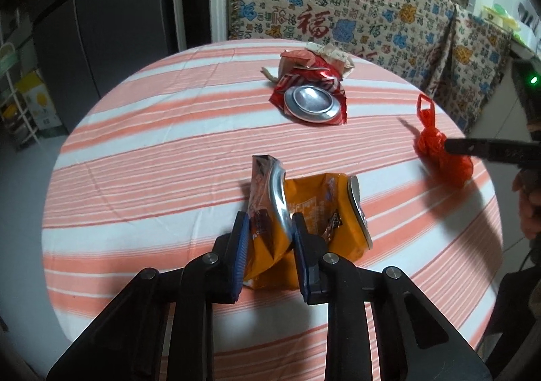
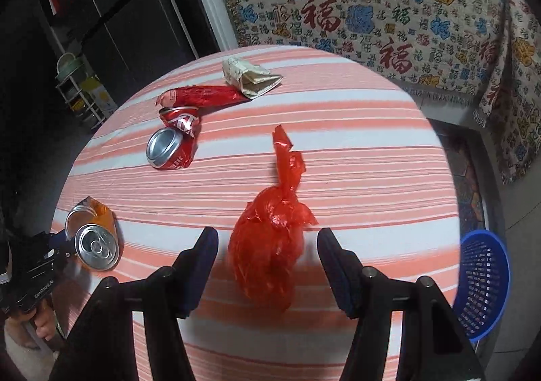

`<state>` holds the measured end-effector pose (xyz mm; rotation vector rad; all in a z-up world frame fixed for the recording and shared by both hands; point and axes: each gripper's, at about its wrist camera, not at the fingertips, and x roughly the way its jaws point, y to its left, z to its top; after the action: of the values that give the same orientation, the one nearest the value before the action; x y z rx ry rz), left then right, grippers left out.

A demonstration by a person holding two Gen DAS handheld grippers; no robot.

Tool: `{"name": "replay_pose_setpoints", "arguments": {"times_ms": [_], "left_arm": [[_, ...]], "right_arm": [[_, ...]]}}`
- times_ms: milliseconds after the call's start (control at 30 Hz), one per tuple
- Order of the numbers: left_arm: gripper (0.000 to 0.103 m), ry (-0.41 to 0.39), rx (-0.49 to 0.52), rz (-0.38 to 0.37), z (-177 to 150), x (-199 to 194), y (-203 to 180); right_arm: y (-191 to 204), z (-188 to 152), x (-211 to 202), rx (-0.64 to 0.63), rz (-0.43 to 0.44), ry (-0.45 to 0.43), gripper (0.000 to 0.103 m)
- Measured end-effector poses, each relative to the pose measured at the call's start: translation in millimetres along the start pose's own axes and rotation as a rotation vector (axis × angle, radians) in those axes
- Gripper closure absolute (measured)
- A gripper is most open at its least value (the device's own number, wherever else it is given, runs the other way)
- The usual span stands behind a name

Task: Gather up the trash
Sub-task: 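Carry can and red bag over the blue basket and open both tools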

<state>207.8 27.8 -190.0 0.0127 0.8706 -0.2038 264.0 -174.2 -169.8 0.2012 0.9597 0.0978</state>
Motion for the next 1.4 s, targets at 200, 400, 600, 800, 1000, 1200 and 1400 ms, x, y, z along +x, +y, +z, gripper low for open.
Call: {"name": "replay_pose_setpoints", "arguments": {"times_ms": [200, 400, 600, 800, 1000, 1200, 1400], "left_arm": [[0.081, -0.028, -0.03, -0.019, -2.3, -13.8, 5.2], [0.081, -0.079, -0.021, -0.04, 6.8, -33.6, -6.7], [0.081, -0.095, 0.012, -0.083, 20.6, -39.1, -34.1], [0.081, -0.093, 0.063, -0.154, 32.5, -31.7, -82.1], [0.081, -0.084, 0.116, -0.237, 47.4, -26.8, -137.5], [0.081, -0.08, 0.178, -0.322, 62.6, -25.1, -199.0], [0.081, -0.08, 0.261, -0.409, 78.5, -18.2, -279.4]], "right_arm": [[9.9, -8.6, 2.0, -0.068, -0.055, 0.019, 0.07], [14.0, -16.9, -38.3, -0.102, -0.044, -0.064, 0.07], [2.4, -18.3, -54.8, -0.101, -0.031, -0.083, 0.07], [-26.2, -26.4, -63.6, -0.049, -0.029, -0.079, 0.07], [-58.4, -33.7, -80.8, 0.0, -0.051, -0.095, 0.07], [-113.3, -39.8, -107.1, 0.078, -0.103, -0.118, 0.07], [-182.4, -49.7, -138.8, 0.18, -0.184, -0.158, 0.07]]}}
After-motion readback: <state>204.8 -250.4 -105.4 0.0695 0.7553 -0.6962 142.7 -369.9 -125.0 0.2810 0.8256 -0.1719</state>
